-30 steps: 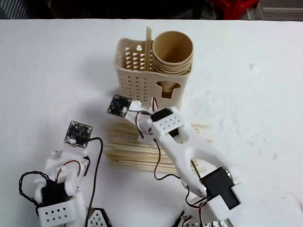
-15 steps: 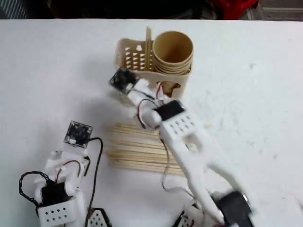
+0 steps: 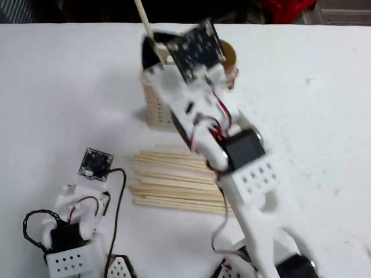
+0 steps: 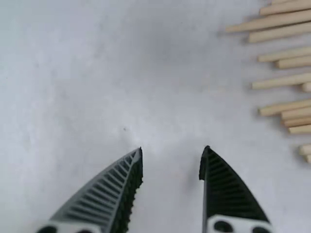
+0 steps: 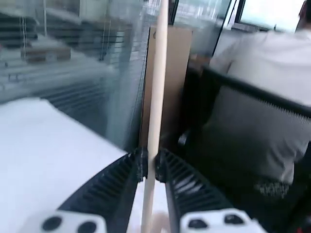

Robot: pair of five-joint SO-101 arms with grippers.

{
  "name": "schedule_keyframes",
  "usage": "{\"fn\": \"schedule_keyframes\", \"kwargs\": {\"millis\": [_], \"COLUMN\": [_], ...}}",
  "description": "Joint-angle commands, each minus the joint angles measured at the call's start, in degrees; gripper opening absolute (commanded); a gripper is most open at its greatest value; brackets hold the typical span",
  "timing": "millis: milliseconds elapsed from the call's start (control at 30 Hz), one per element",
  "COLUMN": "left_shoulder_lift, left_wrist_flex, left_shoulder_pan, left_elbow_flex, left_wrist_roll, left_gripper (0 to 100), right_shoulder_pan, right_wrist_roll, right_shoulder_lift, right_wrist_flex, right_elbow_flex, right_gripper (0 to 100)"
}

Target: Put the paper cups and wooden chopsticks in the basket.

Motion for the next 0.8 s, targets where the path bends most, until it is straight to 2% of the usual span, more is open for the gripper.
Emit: {"fn": "schedule_keyframes", "kwargs": {"millis": [0,133,333,433,633,767], "left_shoulder_lift": [-0.4,-0.4,-0.4,-0.4,-0.4,-0.4], "left_wrist_flex": [0.4,0.4,0.4,0.4,0.4,0.4], "left_shoulder_pan": [-0.7,-0.7,-0.7,-0.7,-0.7,-0.7], "left_elbow_flex": [-0.1,-0.1,-0.1,-0.1,-0.1,-0.1], "left_wrist_roll": [-0.5,-0.5,-0.5,-0.5,-0.5,-0.5], "left_gripper": [20,20,20,20,20,20], "right_shoulder_pan": [-0.3,0.7,3.3,3.8,3.6,4.7], "right_wrist_roll": [-0.2,-0.2,-0.6,-0.6,-0.7,-0.7], "right_shoulder_lift": [8.4,16.7,20.8,19.7,13.1,7.6], "right_wrist_flex": [-9.0,-10.3,-11.6,-11.7,-12.5,-11.9], "right_elbow_flex": [-8.8,-12.1,-9.8,-6.2,4.1,10.5], "right_gripper": [2.1,1.9,2.2,3.1,15.2,10.9]}}
